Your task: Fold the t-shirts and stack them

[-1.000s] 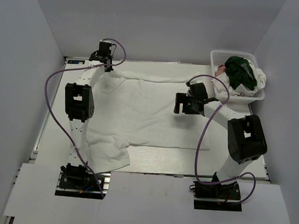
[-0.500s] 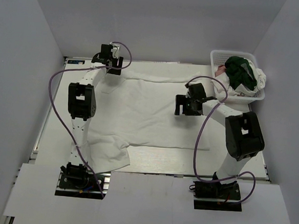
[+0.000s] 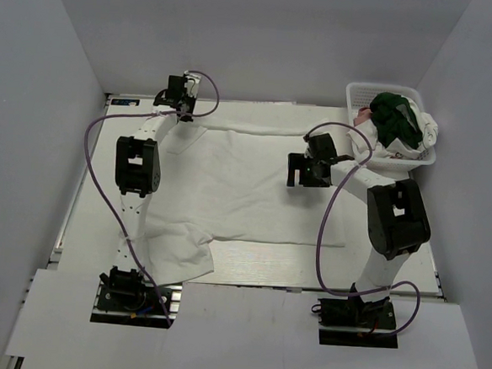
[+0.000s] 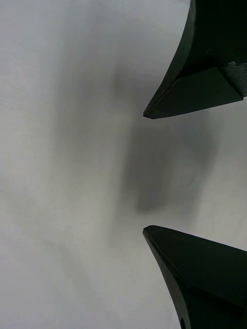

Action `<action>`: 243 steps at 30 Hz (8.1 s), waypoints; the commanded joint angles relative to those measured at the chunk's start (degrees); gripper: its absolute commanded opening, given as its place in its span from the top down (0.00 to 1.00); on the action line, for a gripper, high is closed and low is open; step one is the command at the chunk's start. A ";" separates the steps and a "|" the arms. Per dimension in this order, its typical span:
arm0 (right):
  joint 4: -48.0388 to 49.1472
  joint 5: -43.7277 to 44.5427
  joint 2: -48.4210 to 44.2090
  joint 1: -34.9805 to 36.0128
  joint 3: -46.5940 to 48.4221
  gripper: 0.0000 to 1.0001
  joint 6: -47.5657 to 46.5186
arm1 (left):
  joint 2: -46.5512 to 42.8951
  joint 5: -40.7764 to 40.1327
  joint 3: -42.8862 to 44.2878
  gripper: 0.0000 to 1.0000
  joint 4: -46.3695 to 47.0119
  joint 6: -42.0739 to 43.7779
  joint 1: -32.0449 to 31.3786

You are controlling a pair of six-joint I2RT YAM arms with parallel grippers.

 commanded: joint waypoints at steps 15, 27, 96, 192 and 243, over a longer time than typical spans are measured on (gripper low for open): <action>-1.18 0.31 0.87 -0.14 0.86 0.10 -1.48 | 5.46 28.09 9.79 1.00 29.87 7.96 -2.57; 1.70 -2.86 -0.80 -0.23 0.08 0.10 -1.66 | 5.85 9.95 10.77 0.00 46.59 5.67 -7.58; 11.80 2.85 -20.36 -5.94 0.89 0.10 0.27 | -55.40 -1.08 -52.61 0.00 -13.88 -48.37 -2.83; 4.10 11.47 -13.89 -13.32 -24.18 0.54 21.99 | -83.81 21.06 -96.29 1.00 -34.61 -54.28 -9.16; -19.47 16.48 5.52 -12.97 20.29 1.00 18.65 | -36.55 -4.25 -31.78 1.00 0.63 -36.70 -1.96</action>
